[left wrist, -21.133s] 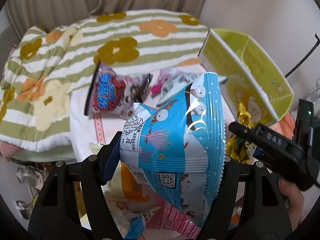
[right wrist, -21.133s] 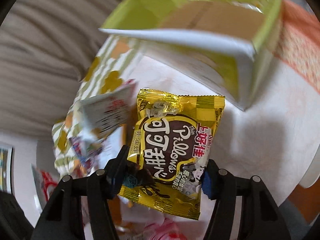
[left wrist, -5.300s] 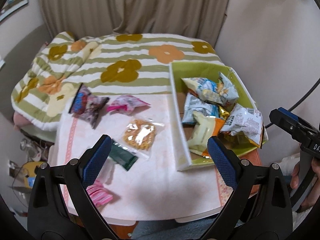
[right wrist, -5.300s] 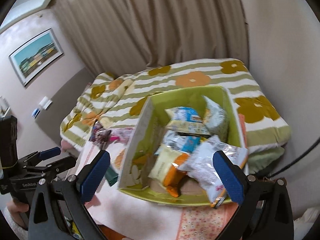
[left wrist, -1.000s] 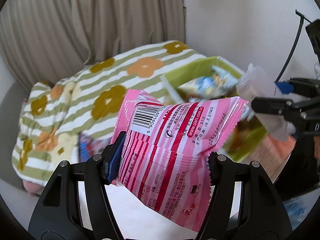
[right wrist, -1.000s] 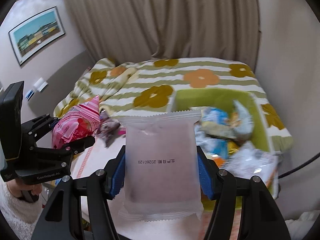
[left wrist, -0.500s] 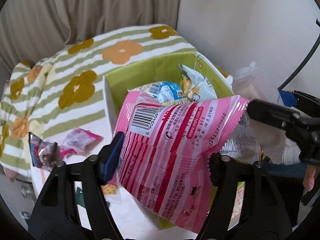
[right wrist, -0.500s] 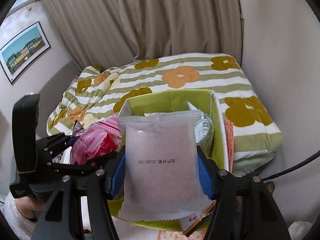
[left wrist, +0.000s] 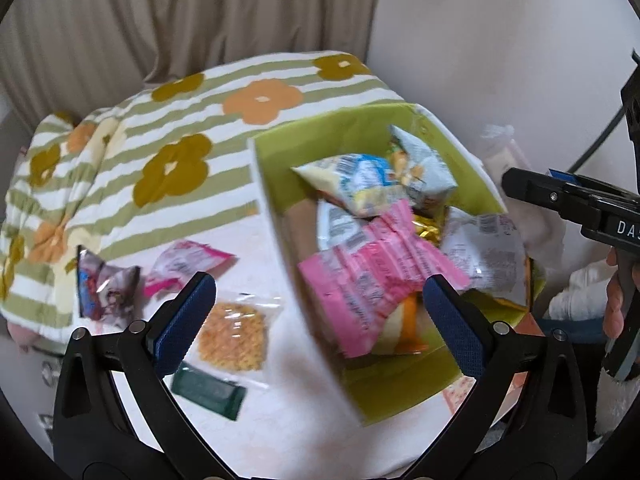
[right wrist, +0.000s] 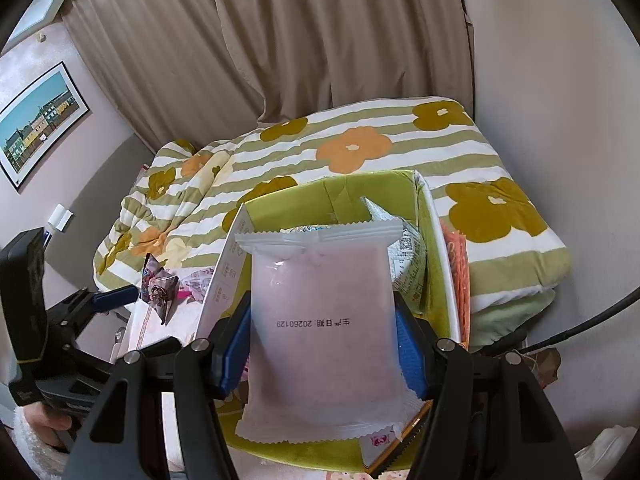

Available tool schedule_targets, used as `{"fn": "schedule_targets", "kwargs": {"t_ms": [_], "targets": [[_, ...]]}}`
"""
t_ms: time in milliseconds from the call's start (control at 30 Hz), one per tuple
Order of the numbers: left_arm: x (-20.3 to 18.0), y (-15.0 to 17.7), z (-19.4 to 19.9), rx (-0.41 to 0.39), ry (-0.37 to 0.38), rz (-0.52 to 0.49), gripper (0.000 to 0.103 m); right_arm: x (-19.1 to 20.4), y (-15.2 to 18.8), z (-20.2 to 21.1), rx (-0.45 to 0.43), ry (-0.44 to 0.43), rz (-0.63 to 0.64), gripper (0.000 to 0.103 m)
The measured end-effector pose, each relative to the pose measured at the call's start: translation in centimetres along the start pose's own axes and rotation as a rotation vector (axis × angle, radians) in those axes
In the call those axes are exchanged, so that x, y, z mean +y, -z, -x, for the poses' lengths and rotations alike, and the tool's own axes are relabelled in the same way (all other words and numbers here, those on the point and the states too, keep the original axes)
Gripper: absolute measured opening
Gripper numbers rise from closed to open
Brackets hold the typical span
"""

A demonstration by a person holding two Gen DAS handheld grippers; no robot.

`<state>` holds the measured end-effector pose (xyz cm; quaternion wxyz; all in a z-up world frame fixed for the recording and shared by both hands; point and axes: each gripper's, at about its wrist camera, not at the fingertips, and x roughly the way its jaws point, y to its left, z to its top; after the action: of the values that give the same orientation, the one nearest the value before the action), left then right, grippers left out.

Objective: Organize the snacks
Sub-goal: 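Carry both packets over the yellow box and open both tools to drop them, then grasp the purple-blue chocolate bag with left tool while right tool grasps dark green bar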

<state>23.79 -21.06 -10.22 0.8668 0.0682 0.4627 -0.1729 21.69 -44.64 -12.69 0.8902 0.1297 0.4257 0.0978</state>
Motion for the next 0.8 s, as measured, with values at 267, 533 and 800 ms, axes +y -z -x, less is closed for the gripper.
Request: {"fn": "schedule_targets", "kwargs": {"t_ms": [267,533,800], "targets": [[3.3,0.6,1.4,-0.022,-0.035,0.054,0.103,0.4,-0.4,-1.7,0.018,0.019,-0.033,0.091],[5.6,3.9,1.7,0.009,-0.056,0.117,0.103,0.0,2.0,-0.9,-0.004,0.004,-0.059,0.102],[6.7,6.1,3.4,-0.007,-0.083,0.172,0.103,1.3,2.6,0.3,-0.01,0.0,-0.002,0.102]]}}
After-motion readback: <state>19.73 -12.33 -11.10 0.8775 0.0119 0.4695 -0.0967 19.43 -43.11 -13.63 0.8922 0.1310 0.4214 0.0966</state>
